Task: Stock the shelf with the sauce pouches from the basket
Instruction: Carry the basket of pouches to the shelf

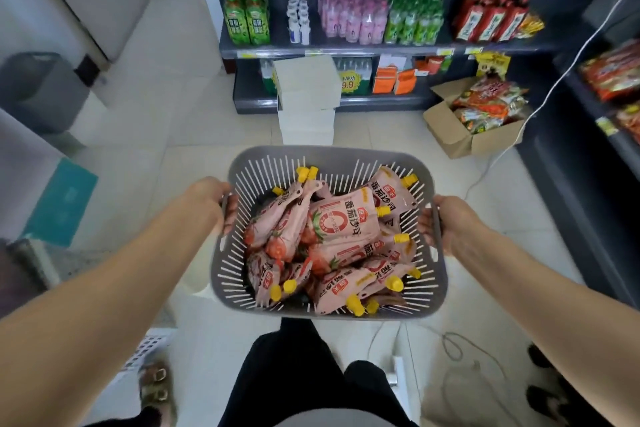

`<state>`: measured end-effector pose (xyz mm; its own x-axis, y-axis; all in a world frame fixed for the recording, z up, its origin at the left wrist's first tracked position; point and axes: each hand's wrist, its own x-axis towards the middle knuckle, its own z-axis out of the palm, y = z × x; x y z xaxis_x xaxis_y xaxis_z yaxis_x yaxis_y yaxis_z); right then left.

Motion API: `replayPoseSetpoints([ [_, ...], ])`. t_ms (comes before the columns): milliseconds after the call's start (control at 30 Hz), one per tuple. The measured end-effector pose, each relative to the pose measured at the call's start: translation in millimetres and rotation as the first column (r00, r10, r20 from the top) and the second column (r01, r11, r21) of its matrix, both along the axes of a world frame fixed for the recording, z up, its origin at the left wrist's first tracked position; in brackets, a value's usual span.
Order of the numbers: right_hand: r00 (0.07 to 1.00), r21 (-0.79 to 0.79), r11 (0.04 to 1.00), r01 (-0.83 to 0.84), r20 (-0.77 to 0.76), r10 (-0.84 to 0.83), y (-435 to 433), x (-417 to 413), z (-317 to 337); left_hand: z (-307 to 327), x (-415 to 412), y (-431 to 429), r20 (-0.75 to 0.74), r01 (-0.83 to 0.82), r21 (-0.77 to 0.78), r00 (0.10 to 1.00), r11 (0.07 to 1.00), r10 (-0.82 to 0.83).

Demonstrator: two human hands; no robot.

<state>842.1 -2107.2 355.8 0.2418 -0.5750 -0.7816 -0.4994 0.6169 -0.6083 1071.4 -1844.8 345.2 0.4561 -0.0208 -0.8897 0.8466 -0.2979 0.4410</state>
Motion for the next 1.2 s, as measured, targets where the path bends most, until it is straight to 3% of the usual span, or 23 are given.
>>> replayPoseSetpoints([
  [633, 1.0, 0.074, 0.997, 0.025, -0.003, -0.024, -225.0, 311.7, -21.0, 7.0, 309.3, -231.0, 0.014, -0.019, 0.026, 1.0, 0.999, 0.019],
  [1000, 0.993, 0.005, 0.993, -0.116, 0.032, 0.116, -360.8, 505.7, -32.8, -17.9, 459.2, -335.1, -0.027, -0.125, -0.015, 0.992, 0.992, 0.124],
  [1200, 0.993, 0.011, 0.993, -0.114, -0.015, 0.114, -405.6, 596.7, -46.6, -34.7, 547.7, -380.7, -0.028, -0.084, 0.019, 0.996, 0.996, 0.084],
])
